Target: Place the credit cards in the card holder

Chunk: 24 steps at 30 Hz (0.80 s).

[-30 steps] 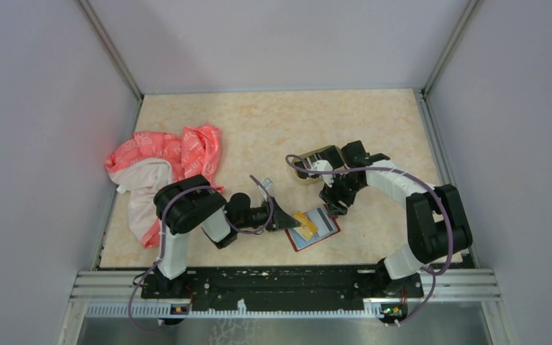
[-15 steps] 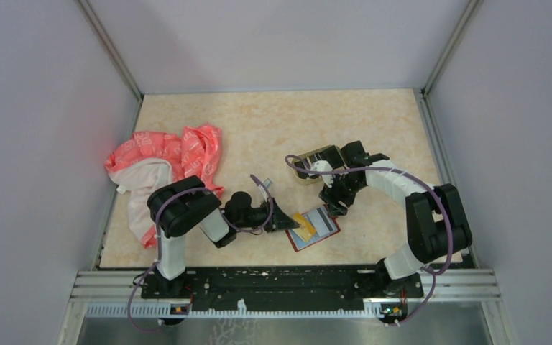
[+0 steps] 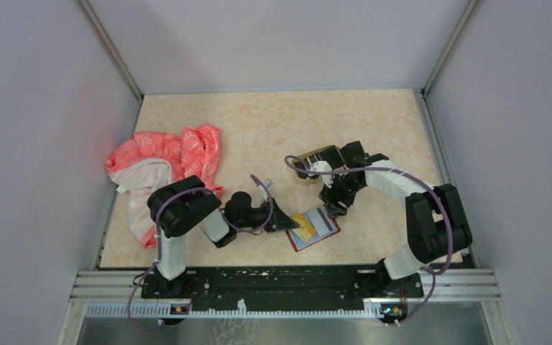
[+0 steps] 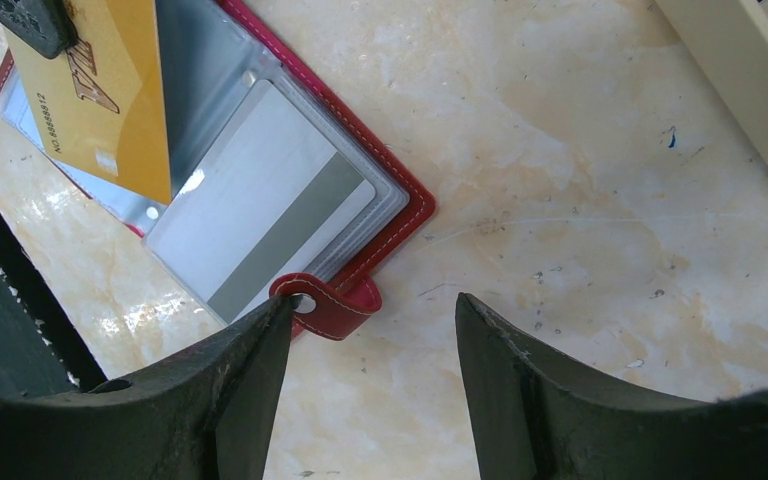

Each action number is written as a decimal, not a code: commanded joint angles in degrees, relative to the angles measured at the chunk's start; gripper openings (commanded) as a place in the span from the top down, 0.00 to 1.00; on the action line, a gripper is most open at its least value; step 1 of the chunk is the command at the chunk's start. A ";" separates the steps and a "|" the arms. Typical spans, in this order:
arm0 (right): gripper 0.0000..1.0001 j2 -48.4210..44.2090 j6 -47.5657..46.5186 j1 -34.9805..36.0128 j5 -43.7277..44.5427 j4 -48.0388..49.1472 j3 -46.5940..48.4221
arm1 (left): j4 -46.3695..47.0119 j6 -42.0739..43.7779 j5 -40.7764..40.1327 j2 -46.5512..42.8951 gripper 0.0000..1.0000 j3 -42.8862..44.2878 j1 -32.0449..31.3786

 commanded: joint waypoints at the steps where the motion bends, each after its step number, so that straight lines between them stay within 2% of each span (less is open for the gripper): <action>1: 0.39 -0.17 -0.23 0.27 -0.86 -0.07 1.09 | 4.38 -0.60 1.35 1.53 1.00 1.11 -0.21; 8: 0.39 -0.58 -0.14 0.26 -1.08 -0.11 1.09 | 11.71 -2.67 2.44 3.57 1.00 1.59 -0.20; 14: 0.38 -3.39 -0.52 0.27 -3.33 -0.57 1.43 | 10.41 -0.31 2.36 -0.14 1.00 -1.01 -0.11; 17: 0.37 -6.10 -1.73 0.26 -8.96 -2.15 2.27 | 10.12 3.97 3.23 -3.00 1.00 -2.61 -0.14; 21: 0.32 -9.73 -4.54 0.33 -21.55 -6.05 4.34 | 9.70 13.02 5.45 -7.91 1.00 -4.28 -0.09; 24: 0.18 -12.18 -9.90 0.42 -31.46 -10.17 5.85 | 4.83 23.22 7.09 -13.56 1.00 -4.78 -0.20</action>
